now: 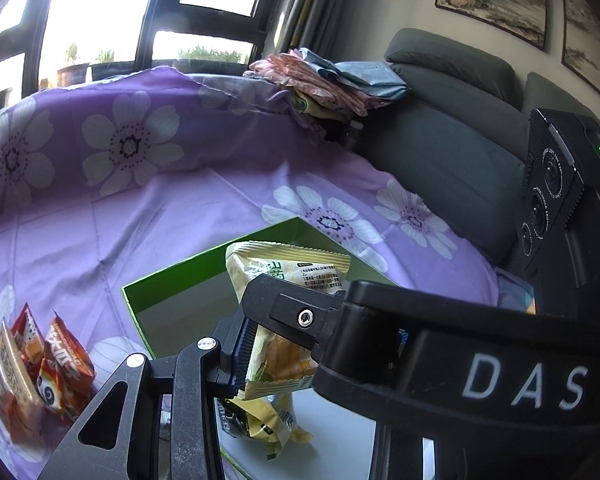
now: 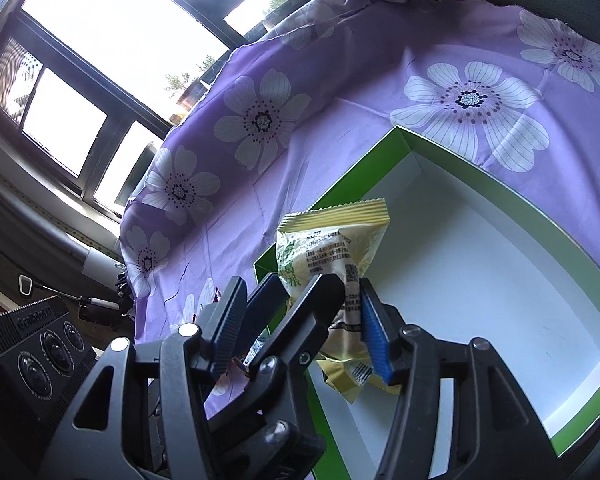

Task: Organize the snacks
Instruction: 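Carry the white-and-green bag into the box and open the right gripper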

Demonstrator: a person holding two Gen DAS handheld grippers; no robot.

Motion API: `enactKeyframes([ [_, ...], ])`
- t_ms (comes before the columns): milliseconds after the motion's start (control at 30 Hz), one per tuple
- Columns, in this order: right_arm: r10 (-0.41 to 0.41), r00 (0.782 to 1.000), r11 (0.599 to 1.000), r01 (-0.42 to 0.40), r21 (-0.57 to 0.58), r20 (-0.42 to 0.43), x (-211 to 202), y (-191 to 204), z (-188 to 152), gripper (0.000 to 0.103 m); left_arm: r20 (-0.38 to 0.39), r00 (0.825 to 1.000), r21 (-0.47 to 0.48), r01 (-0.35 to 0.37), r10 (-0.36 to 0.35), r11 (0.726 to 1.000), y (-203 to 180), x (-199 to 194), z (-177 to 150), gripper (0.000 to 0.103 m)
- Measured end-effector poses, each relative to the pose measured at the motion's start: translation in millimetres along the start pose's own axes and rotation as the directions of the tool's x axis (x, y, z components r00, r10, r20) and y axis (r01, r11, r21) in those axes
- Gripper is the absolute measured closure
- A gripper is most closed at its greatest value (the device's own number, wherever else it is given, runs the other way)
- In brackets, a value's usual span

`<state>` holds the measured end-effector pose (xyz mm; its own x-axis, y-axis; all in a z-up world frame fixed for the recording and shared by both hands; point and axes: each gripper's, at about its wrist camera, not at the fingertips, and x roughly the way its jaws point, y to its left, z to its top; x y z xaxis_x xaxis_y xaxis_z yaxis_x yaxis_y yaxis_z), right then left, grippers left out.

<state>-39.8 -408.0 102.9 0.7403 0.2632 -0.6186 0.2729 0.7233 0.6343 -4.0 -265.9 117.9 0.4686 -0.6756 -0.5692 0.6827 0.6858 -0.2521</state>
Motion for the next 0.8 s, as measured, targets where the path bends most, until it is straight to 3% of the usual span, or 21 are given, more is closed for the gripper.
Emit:
enactKeyframes([
  [800,-0.053,0.998,0.998,0.054,0.035,-0.028,8,-10,1,0.036,-0.065,0.994,-0.079,0.081,-0.087,0.994,11,11,-10,0.066],
])
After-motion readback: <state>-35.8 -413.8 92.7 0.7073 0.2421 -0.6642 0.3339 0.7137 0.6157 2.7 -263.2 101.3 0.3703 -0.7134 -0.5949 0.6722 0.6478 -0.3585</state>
